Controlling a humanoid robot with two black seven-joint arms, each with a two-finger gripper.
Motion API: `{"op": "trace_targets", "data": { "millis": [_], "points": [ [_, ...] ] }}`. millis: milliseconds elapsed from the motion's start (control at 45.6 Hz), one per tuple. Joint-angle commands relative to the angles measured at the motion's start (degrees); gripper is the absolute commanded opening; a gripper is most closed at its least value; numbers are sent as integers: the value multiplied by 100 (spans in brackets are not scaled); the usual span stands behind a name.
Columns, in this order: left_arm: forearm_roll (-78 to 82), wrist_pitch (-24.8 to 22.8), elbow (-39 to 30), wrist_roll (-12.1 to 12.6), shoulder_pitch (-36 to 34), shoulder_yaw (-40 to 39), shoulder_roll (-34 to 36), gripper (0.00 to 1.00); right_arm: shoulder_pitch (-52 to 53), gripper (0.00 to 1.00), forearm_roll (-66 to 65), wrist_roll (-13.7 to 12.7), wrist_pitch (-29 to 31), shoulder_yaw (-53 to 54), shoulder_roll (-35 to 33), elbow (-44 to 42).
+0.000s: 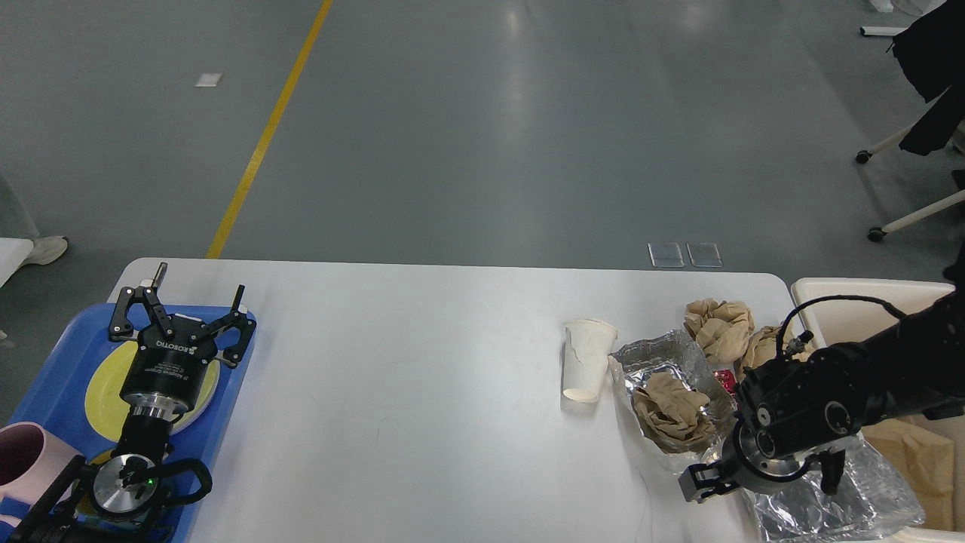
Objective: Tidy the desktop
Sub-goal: 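Reach the right gripper to the black-and-silver foil bag, then grasp the foil bag and lift it toward the bin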
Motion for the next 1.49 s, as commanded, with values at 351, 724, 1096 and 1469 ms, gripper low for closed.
{"op": "trace_targets", "data": {
  "millis": [351, 724, 1096, 1469],
  "points": [
    [0, 1, -3, 0, -5, 0, 0, 97, -771, 33, 27, -150, 23, -1, 127, -692],
    [0, 1, -3, 0, -5, 0, 0, 97, -876, 0, 54, -158, -12, -1, 127, -745],
    [0, 1, -3, 0, -5, 0, 0, 97, -982, 0, 107, -150, -21, -1, 110, -868],
    [0, 1, -3, 0, 4, 0, 0, 97, -113, 0, 344, -141, 339, -27, -768, -245]
  ]
}}
